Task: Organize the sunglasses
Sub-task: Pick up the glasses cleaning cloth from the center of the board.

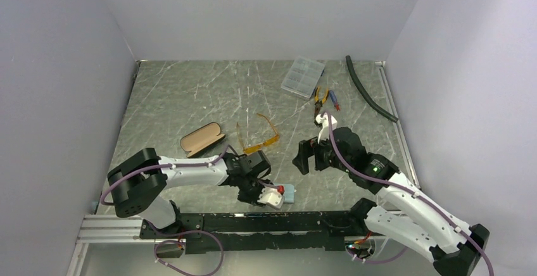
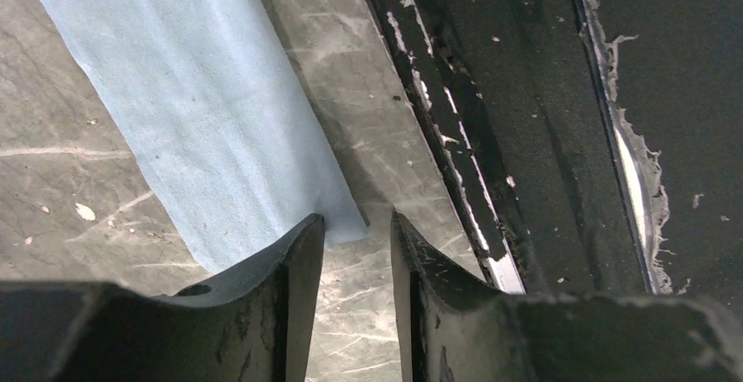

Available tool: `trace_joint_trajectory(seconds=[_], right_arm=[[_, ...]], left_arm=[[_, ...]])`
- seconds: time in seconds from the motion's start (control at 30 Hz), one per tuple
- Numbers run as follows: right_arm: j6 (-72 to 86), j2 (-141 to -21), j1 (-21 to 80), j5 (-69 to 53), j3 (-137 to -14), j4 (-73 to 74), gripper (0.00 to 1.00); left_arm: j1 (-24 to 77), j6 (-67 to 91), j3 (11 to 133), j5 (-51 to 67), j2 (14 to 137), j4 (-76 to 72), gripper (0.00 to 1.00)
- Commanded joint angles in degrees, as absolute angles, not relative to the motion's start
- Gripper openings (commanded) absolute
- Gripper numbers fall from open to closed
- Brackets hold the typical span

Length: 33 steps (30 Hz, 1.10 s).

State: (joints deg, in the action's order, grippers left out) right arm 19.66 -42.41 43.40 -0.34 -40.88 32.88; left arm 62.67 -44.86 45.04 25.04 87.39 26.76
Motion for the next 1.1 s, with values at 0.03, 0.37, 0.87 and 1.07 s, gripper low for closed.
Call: trace_joint_trajectory(seconds=[0.03, 0.37, 0.87, 1.07], right_arm=[[19.8, -44.1, 37.8, -2.4, -43.3, 31.9, 0.99], [12.3, -41.3, 35.4, -21.0, -34.4, 14.6, 0.91], [7.1, -45.4, 61.8, -6.7, -14.5, -8.2, 0.62], [1.0, -52.5, 73.7, 4.3, -9.8, -22.3, 0.63]], left_arm=[[64.1, -45.1, 45.2, 20.3, 90.8, 26.4, 0.35], [62.5, -43.7, 40.2, 14.2, 83.3, 23.0, 0.03], [50.7, -46.8, 39.0, 22.1, 74.0, 29.5, 0.03], [50.6, -44.6, 39.7, 24.0, 75.1, 30.5, 0.03]])
